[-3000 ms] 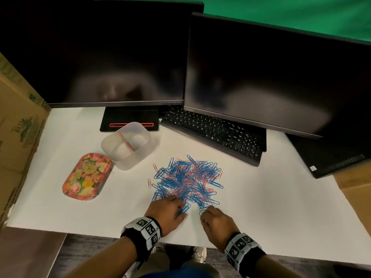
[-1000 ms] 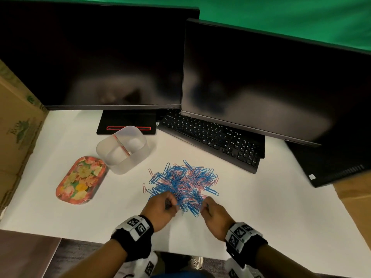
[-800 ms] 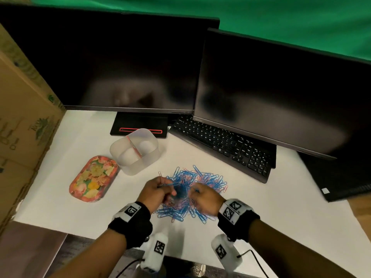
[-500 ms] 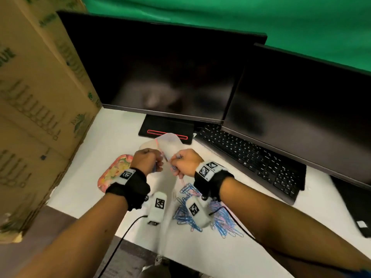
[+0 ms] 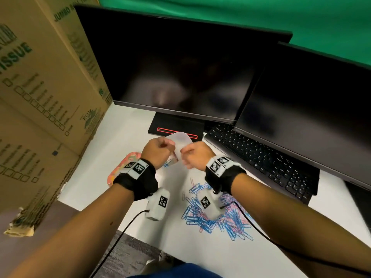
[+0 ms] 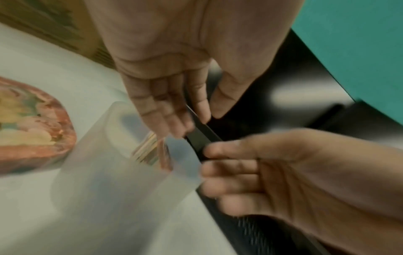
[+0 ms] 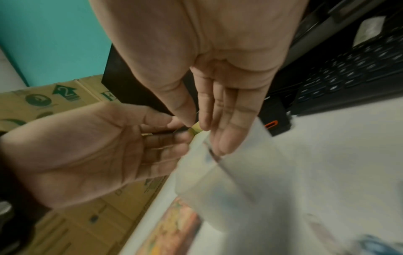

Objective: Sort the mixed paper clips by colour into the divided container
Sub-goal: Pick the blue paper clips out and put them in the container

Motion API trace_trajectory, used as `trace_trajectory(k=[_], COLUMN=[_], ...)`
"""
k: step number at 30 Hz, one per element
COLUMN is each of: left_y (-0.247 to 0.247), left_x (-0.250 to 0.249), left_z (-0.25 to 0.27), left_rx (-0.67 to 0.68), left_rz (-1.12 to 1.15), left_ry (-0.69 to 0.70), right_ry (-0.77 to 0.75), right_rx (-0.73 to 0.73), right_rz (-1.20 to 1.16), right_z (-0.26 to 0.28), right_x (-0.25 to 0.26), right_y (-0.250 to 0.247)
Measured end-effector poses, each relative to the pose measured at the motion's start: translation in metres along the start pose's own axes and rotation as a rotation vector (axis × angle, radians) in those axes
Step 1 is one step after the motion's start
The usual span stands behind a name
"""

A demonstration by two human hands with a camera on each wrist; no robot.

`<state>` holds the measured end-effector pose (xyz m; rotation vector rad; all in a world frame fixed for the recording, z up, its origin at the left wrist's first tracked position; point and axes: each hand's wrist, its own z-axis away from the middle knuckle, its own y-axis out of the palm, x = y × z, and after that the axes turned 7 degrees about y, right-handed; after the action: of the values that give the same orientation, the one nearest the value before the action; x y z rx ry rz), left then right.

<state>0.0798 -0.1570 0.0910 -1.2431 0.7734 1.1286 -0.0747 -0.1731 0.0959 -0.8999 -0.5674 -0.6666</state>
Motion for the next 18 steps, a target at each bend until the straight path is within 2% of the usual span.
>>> trace_trajectory(k=[3,7,10,13,15,18], left_y=[0.015,0.036,0.051,0.068,0.077,0.086], left_x=[0.021,0.049,0.066,0.072,0.073,0.078], left_z=[0.022,0.06,0.076,0.088,0.095,0.098], left_rx=[0.175,0.359,0.419,0.455,0.512,0.524], left_rz=[-0.229,-0.471,-0.606,-0.765,-0.875,-0.888], left_ry=[0.143,0.206,0.137,0.01,0.01,0.015], right_ry=[0.029,0.001,-0.043,-0.105,-0.137,-0.136], right_rx=[-0.076,0.007,0.041,0.023,-0.002,-0.04], right_rz=[0.079,0.212,0.338,0.481,0.567,0.542], right_z=[0.033,0.079,0.099,0.113,0.115,0.111], right_x=[-0.048,-0.122,-0.16,-0.171,-0.171,-0.174], right_y=[-0.008,0.007,0.028,0.045,0.052,0.058])
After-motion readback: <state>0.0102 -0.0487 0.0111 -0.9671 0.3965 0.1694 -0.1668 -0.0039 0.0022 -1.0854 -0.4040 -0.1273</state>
